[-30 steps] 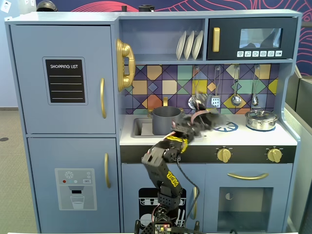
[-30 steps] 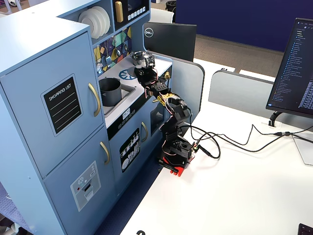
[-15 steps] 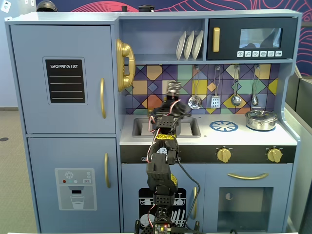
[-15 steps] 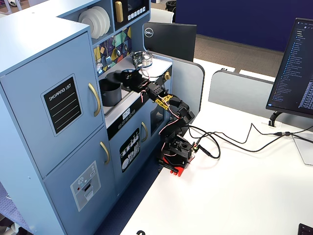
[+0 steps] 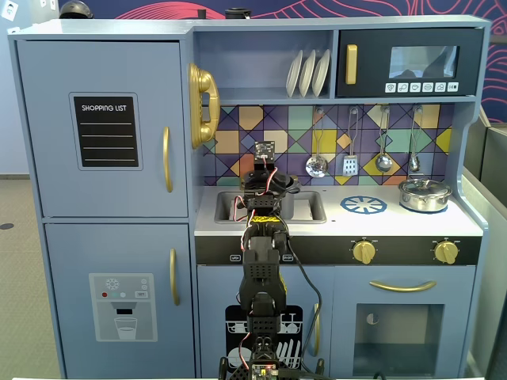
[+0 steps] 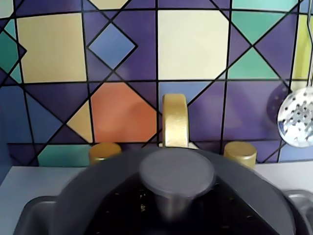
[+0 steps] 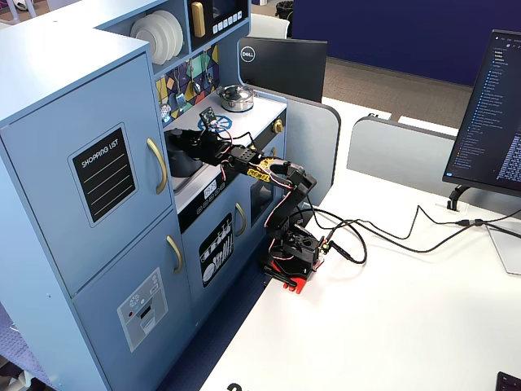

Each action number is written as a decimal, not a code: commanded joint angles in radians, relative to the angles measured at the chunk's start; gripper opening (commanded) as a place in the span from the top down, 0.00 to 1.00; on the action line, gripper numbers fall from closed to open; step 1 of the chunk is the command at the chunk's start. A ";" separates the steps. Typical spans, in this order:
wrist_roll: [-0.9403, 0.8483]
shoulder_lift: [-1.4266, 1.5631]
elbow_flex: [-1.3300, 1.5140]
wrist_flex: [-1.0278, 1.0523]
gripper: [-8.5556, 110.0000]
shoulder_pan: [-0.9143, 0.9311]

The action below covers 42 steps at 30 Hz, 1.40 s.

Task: Pick up the lid from the counter and put it on the gray recipient

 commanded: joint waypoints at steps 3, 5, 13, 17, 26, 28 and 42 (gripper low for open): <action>-0.020 0.018 -0.012 -0.031 0.93 0.028; -0.021 0.028 -0.006 -0.029 0.93 0.040; -0.028 0.049 -0.012 0.002 0.93 0.058; -0.034 0.067 0.000 0.015 0.93 0.057; 0.015 0.179 0.015 0.117 0.60 0.058; 0.021 0.239 0.011 0.176 0.61 0.074; -0.012 1.040 0.291 1.304 0.93 0.051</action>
